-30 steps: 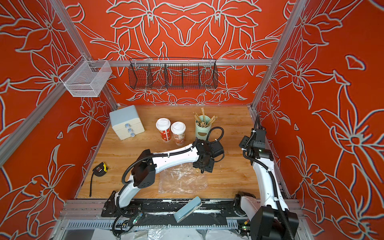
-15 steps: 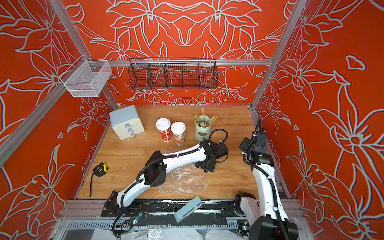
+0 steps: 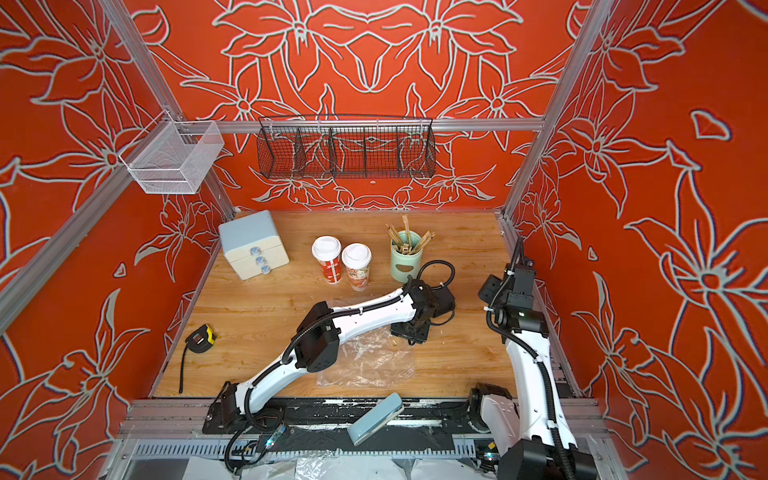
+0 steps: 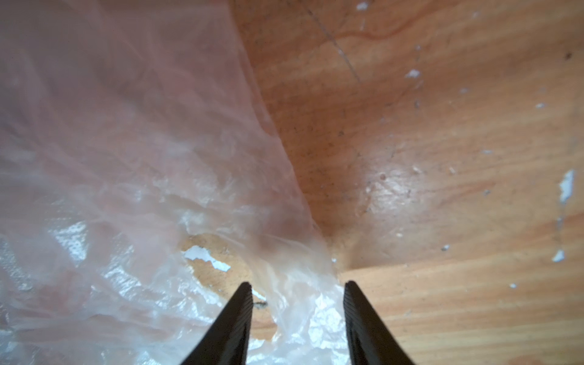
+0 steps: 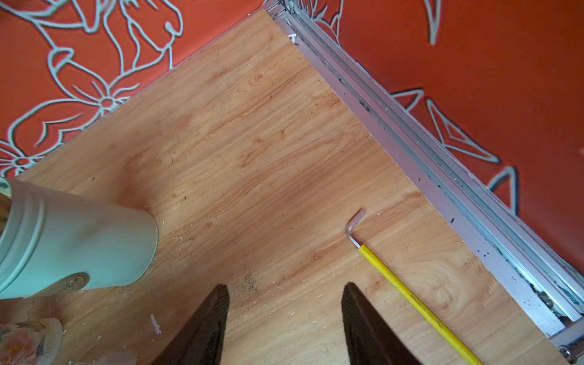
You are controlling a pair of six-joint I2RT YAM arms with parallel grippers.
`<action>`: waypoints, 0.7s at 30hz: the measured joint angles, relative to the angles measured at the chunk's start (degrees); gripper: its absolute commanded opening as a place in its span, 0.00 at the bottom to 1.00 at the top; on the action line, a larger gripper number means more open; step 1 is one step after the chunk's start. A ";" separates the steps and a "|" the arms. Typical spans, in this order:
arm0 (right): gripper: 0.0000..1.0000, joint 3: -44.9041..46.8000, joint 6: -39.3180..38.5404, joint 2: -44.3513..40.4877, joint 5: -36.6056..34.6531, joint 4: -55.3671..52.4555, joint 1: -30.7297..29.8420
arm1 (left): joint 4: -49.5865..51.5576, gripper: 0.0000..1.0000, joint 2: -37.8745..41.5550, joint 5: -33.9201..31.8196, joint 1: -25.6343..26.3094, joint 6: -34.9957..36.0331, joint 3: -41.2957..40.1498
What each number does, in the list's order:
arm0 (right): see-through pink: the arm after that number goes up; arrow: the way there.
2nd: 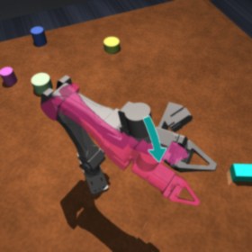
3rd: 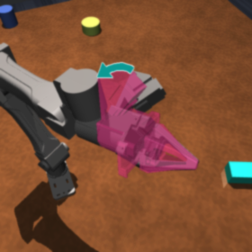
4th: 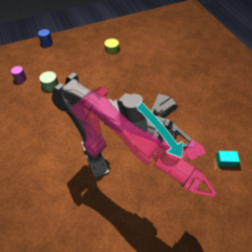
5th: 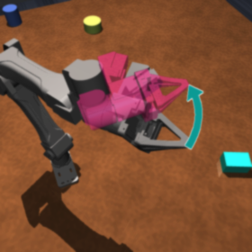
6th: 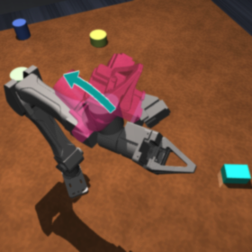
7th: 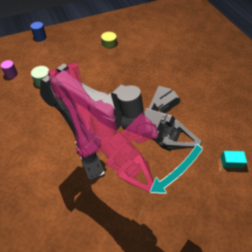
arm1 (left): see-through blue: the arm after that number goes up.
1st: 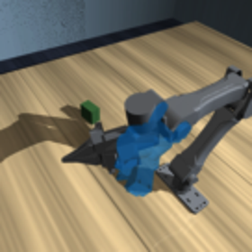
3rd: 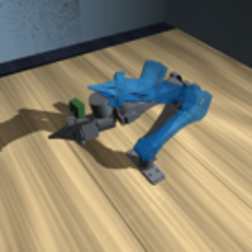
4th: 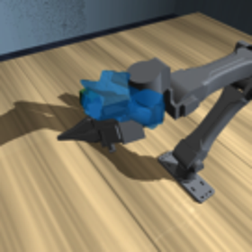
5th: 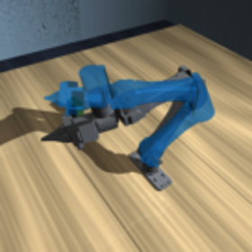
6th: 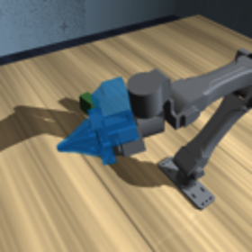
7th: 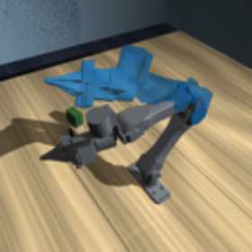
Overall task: Pack milk tea into plastic carrier bags
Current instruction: Adjust the plastic carrier bag at the center of the board.
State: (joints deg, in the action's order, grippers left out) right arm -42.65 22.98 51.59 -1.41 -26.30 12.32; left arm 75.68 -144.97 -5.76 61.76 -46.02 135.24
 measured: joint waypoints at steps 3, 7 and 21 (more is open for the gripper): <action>0.59 0.09 0.02 0.00 0.11 0.00 0.00 | 0.00 0.40 -0.35 0.17 -0.22 0.07 0.00; 0.59 0.09 0.02 -0.22 0.22 0.02 0.00 | -0.28 0.34 -0.42 0.48 -0.31 0.20 -0.02; 0.59 0.42 0.09 -1.60 0.26 0.02 0.00 | -1.20 0.00 -0.50 0.87 -0.31 0.98 -0.17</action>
State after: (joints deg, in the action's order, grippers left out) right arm -42.24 23.07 50.00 -1.15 -26.28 12.32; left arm 74.48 -145.47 -4.89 61.45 -45.04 135.06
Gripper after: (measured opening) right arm 0.587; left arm 0.051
